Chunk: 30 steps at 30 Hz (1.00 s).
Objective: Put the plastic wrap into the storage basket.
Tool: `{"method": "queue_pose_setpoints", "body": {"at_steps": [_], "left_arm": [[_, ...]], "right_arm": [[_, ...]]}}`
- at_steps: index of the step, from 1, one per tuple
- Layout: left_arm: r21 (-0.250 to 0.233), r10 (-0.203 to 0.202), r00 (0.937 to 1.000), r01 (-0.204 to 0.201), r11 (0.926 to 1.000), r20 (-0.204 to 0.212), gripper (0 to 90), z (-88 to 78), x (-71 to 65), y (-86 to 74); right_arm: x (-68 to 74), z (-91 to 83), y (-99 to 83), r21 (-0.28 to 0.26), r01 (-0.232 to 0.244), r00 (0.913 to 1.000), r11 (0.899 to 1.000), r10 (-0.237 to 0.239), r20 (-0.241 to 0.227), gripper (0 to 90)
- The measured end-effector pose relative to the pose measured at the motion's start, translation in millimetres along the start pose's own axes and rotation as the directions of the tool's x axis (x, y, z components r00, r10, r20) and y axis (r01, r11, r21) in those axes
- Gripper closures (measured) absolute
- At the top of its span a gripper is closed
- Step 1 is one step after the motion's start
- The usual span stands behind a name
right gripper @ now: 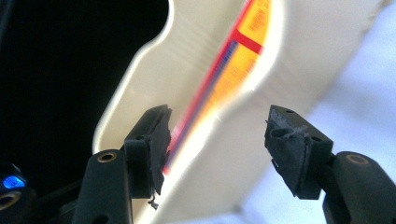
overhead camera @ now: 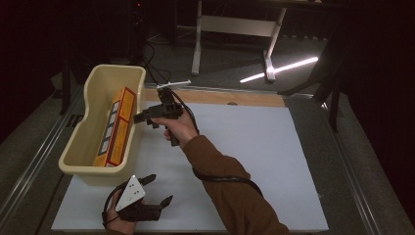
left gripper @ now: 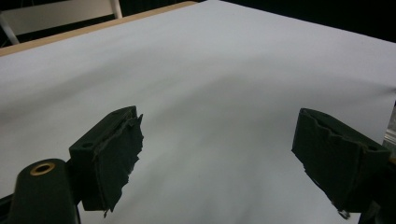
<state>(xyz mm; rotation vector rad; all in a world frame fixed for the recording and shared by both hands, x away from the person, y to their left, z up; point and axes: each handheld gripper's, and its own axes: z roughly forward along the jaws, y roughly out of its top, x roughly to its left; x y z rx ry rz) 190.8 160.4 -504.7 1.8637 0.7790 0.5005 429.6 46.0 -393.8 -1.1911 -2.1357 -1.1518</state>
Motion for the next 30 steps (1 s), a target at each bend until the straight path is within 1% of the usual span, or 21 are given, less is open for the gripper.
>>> {"method": "queue_pose_setpoints", "body": {"at_steps": [1,4,6,7,9,10,12,14,15,17,18,21,22,23,24,25,26,27,28,29,30], "left_arm": [[0.002,0.001,1.0,-0.001,1.0,0.0,15.4,0.2,0.1,0.1],[0.004,0.001,1.0,-0.001,1.0,-0.001,15.4,1.0,0.3,0.1],[0.005,-0.002,1.0,0.002,1.0,-0.003,15.4,1.3,0.8,0.0],[0.006,-0.005,1.0,0.005,1.0,-0.005,15.4,1.4,1.2,0.0],[0.009,-0.006,0.9999,0.006,0.9999,-0.009,15.4,1.5,2.2,-0.2],[0.01,-0.008,0.9999,0.008,0.9999,-0.011,15.4,1.5,2.6,-0.3],[0.013,-0.008,0.9998,0.008,0.9999,-0.016,15.4,1.6,3.2,-0.6],[0.013,-0.01,0.9998,0.01,0.9999,-0.018,15.4,1.9,3.1,-0.7],[0.014,-0.01,0.9998,0.011,0.9998,-0.019,15.4,1.9,2.9,-0.6],[0.015,-0.009,0.9998,0.009,0.9998,-0.02,15.4,2.0,2.6,-0.6],[0.017,-0.008,0.9997,0.008,0.9998,-0.022,15.4,2.1,2.5,-0.6],[0.022,-0.008,0.9996,0.009,0.9997,-0.026,15.4,2.1,2.9,-1.2],[0.025,-0.01,0.9995,0.011,0.9996,-0.029,15.4,2.4,3.0,-1.5],[0.028,-0.01,0.9995,0.011,0.9995,-0.031,15.4,2.9,3.2,-1.8],[0.031,-0.011,0.9994,0.012,0.9994,-0.032,15.4,3.3,3.0,-2.0],[0.032,-0.01,0.9994,0.011,0.9994,-0.033,15.4,3.4,2.6,-2.0],[0.032,-0.007,0.9994,0.008,0.9995,-0.034,15.4,3.4,2.3,-1.9],[0.032,-0.007,0.9994,0.008,0.9994,-0.034,15.4,3.6,2.1,-1.7],[0.034,-0.007,0.9993,0.008,0.9994,-0.037,15.4,4.0,2.2,-1.5],[0.035,-0.008,0.9992,0.01,0.9993,-0.039,15.4,4.5,2.3,-1.3],[0.038,-0.009,0.9991,0.011,0.9992,-0.041,15.4,4.8,2.4,-1.3]], "right_arm": [[-3.3,-5.2,-4.6,0.008,0.022,0.9997,1.0,-0.022,0.008,39.0],[-16.4,-23.1,-19.8,0.026,0.066,0.9966,0.997,-0.067,0.048,38.7],[-26.6,-37.8,-31.2,0.016,0.1,0.9925,0.995,-0.101,0.068,38.2],[-32.5,-45.6,-37.2,0.012,0.122,0.9891,0.993,-0.122,0.082,37.7],[-43.5,-60.8,-50.2,0.0,0.156,0.98,0.988,-0.155,0.125,35.5],[-48.9,-68.1,-57.1,-0.006,0.182,0.9732,0.983,-0.18,0.143,35.4],[-58.4,-82.7,-72.8,-0.035,0.234,0.9567,0.972,-0.224,0.186,35.4],[-66.9,-95.5,-90.0,-0.048,0.287,0.9365,0.957,-0.27,0.224,34.0],[-70.5,-101.4,-99.3,-0.052,0.322,0.9191,0.945,-0.299,0.256,32.8],[-77.8,-111.9,-118.3,-0.046,0.385,0.8782,0.922,-0.351,0.325,31.1],[-81.2,-117.8,-128.4,-0.037,0.419,0.8548,0.907,-0.38,0.353,30.4],[-92.4,-136.8,-161.0,-0.025,0.492,0.7966,0.87,-0.438,0.417,28.7],[-98.1,-142.9,-172.7,-0.034,0.502,0.7894,0.864,-0.442,0.427,28.4],[-104.9,-148.3,-183.9,-0.044,0.498,0.7908,0.866,-0.432,0.433,27.2],[-112.2,-153.0,-195.0,-0.053,0.505,0.7825,0.861,-0.431,0.449,25.9],[-118.9,-157.2,-206.4,-0.067,0.504,0.7803,0.861,-0.422,0.462,24.8],[-125.5,-161.0,-217.2,-0.073,0.5,0.784,0.863,-0.414,0.462,23.9],[-131.4,-164.1,-227.1,-0.069,0.499,0.7814,0.864,-0.414,0.467,22.4],[-135.9,-166.4,-235.0,-0.036,0.503,0.7662,0.864,-0.426,0.481,20.4],[-138.2,-168.0,-241.4,0.0,0.509,0.7461,0.861,-0.441,0.499,18.7],[-139.6,-170.0,-247.0,0.014,0.519,0.7338,0.855,-0.453,0.506,17.6]]}}
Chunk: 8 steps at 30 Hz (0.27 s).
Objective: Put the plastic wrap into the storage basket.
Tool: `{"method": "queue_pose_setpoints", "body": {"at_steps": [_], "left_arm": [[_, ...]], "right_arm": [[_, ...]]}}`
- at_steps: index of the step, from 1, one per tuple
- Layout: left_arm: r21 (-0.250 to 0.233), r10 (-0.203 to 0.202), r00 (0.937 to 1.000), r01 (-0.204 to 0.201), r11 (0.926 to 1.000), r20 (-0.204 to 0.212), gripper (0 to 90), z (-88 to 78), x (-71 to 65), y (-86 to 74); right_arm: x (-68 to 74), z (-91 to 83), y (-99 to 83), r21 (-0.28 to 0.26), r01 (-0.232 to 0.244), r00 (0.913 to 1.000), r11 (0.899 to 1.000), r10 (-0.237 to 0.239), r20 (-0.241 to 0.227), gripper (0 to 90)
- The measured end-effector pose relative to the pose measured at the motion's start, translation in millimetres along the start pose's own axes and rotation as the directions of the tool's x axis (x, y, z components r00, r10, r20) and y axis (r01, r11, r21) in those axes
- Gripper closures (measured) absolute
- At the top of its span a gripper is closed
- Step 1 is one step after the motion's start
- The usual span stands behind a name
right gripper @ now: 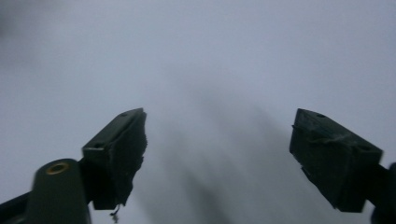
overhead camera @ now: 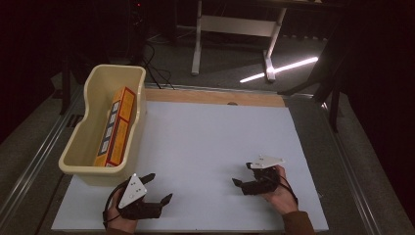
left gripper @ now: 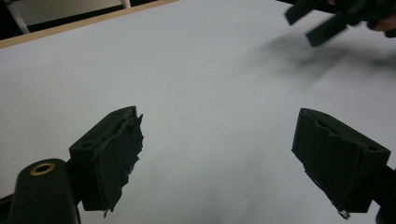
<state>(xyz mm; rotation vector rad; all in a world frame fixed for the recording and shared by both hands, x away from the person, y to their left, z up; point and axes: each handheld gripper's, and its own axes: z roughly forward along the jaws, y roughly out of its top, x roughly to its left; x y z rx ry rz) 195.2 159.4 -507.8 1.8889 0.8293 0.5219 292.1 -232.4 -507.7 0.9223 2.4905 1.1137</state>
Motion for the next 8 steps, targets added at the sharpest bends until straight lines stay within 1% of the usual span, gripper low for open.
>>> {"method": "queue_pose_setpoints", "body": {"at_steps": [2,4,6,7,8], "left_arm": [[0.001,-0.001,1.0,0.001,1.0,-0.005,15.4,0.2,-0.1,0.4],[0.002,-0.002,1.0,0.002,1.0,-0.007,15.4,0.5,0.0,0.4],[0.005,-0.003,0.9999,0.003,1.0,-0.015,15.4,1.3,0.2,-0.2],[0.006,-0.007,0.9998,0.007,1.0,-0.016,15.4,1.6,0.4,-0.2],[0.005,-0.008,0.9998,0.009,0.9999,-0.015,15.4,1.8,0.4,-0.2]], "right_arm": [[0.7,-5.5,-8.0,-0.009,-0.005,1.0,1.0,0.005,-0.004,16.8],[2.1,-9.2,-11.6,-0.015,0.015,0.9998,1.0,-0.015,0.01,15.9],[2.2,-11.9,-11.8,-0.041,0.01,0.9999,0.999,-0.009,0.012,15.6],[1.9,-12.6,-11.2,-0.06,0.019,0.9997,0.998,-0.018,0.015,15.7],[2.2,-13.6,-10.7,-0.07,0.025,0.9994,0.997,-0.023,0.027,15.7]]}}
